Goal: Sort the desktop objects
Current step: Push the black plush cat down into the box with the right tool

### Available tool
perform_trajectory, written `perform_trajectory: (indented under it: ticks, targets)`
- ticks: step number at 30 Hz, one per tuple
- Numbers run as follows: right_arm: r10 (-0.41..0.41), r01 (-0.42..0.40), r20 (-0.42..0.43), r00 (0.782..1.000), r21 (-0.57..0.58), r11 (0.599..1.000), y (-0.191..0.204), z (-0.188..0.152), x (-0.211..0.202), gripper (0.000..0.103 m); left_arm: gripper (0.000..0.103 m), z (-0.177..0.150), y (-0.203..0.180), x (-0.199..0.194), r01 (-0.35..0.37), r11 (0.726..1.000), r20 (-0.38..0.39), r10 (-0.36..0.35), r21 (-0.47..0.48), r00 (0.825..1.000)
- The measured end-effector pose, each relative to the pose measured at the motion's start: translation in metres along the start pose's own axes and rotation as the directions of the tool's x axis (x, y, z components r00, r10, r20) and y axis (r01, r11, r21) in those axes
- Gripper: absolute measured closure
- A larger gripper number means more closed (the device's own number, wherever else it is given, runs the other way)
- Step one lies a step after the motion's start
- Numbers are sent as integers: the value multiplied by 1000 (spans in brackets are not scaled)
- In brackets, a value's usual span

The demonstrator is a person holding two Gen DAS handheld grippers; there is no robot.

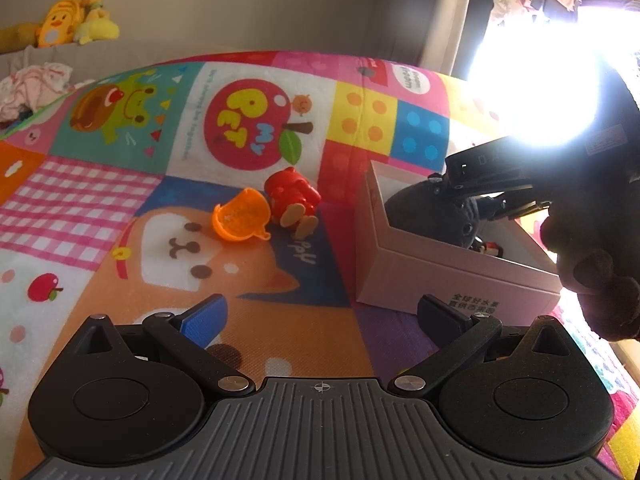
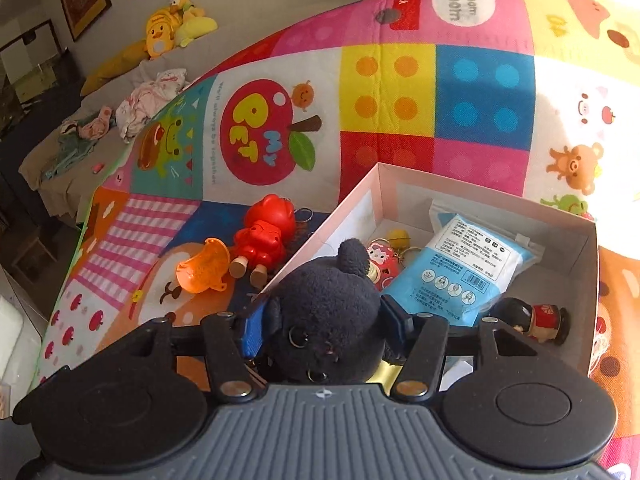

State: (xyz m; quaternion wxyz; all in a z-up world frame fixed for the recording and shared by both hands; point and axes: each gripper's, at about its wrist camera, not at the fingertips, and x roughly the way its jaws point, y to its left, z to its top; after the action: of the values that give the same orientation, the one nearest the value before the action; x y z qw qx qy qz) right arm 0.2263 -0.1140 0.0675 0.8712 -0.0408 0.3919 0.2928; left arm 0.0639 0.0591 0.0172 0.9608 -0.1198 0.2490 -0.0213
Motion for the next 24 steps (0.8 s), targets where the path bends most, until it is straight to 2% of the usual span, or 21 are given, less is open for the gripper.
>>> perform_trajectory:
  ticks: [5, 7, 13, 15, 17, 19, 24]
  targets:
    - [-3, 2, -26, 1000, -53, 999, -7, -2, -13, 42, 0, 0, 1, -1, -3, 1000, 4, 3, -7, 1000]
    - [-2, 2, -23, 1000, -20, 1000, -16, -3, -22, 30, 0, 0, 1, -1, 0, 1000, 4, 0, -3, 1000]
    - [25, -27, 18, 1000, 147, 989, -55, -10, -49, 27, 0, 0, -1, -2, 7, 1000, 4, -7, 11, 1000]
    - [28, -28, 2, 1000, 166, 986, -60, -13, -51, 27, 0, 0, -3, -1, 4, 1000, 1, -4, 17, 1000]
    - [31, -20, -59, 998, 179, 984, -59, -15, -45, 31, 0, -1, -4, 0, -3, 1000, -1, 3, 20, 1000]
    - [46, -21, -124, 991, 197, 980, -57, -17, -34, 45, 0, -1, -6, 0, -4, 1000, -2, 4, 29, 1000]
    - [16, 25, -190, 982, 212, 977, -50, -17, -11, 45, 0, -1, -6, 0, 2, 1000, -1, -1, 27, 1000]
